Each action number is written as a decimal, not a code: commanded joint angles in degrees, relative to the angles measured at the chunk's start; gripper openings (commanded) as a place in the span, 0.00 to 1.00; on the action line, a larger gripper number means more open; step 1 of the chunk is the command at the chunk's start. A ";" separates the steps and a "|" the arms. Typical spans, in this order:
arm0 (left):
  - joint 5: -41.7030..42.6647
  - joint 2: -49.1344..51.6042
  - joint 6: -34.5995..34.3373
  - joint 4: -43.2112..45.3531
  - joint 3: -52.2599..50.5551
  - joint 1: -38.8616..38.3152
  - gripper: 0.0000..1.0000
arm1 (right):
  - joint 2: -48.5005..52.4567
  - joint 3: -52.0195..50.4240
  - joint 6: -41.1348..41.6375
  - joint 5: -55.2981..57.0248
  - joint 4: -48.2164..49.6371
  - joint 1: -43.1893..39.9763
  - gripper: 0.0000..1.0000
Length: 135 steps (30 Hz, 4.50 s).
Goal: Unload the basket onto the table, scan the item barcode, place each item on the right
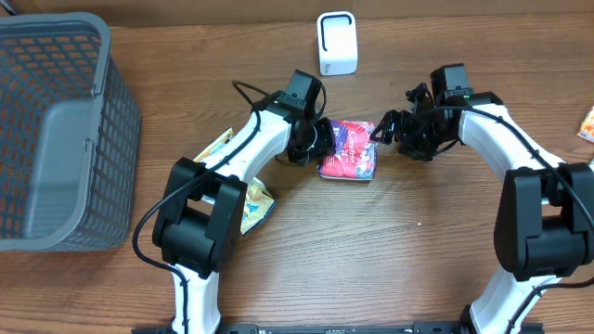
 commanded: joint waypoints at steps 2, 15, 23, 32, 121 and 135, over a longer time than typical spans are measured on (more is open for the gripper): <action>-1.09 1.18 -7.10 -3.32 -2.21 0.07 0.04 | 4.37 -0.33 3.63 -7.37 3.15 0.92 0.82; -5.29 1.20 -9.86 -6.12 -2.21 0.09 0.04 | 8.17 -0.33 5.18 -13.51 3.43 4.07 0.59; -1.70 1.18 -7.10 -6.34 -2.08 0.09 0.25 | 8.15 -0.28 7.65 -12.13 7.45 6.60 0.04; 1.55 1.16 0.26 -11.56 4.33 1.95 0.37 | 6.25 6.64 2.34 -1.20 -0.04 5.84 0.04; -8.24 1.18 10.97 -26.95 20.59 2.14 0.92 | 5.99 13.68 -4.83 -5.81 -15.52 5.53 0.42; -1.36 1.18 7.96 -17.22 6.29 -0.79 0.49 | 6.01 24.81 -6.32 6.49 -28.09 -9.14 0.81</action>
